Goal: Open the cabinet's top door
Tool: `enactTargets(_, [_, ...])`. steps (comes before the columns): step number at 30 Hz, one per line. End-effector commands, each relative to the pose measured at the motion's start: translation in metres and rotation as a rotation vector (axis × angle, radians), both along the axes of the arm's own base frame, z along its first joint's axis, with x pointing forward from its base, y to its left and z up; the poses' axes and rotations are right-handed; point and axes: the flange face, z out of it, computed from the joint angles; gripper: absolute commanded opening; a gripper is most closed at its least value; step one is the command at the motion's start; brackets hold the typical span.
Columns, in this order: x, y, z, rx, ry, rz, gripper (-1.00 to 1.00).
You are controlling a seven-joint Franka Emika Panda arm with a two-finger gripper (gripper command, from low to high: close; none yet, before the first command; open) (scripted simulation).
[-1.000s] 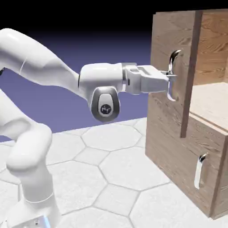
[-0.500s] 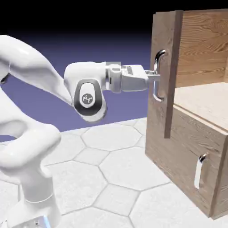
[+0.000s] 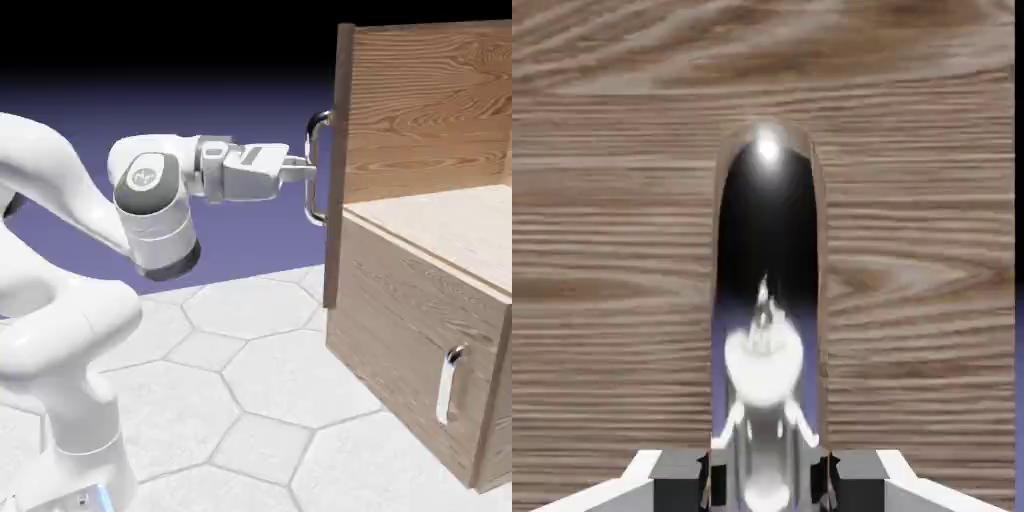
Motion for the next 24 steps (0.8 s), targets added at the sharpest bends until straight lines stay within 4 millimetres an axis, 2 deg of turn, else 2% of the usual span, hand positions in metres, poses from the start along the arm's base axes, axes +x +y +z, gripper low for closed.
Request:
enactTargets(1, [-0.003,0.004,0.000,0.001,0.001,-0.013,-1.00])
enactTargets(14, [-0.044,0.064,0.000,0.001,0.001,-0.165,-1.00])
enactTargets(24, [-0.075,0.128,0.000,0.001,0.001,-0.314,-1.00])
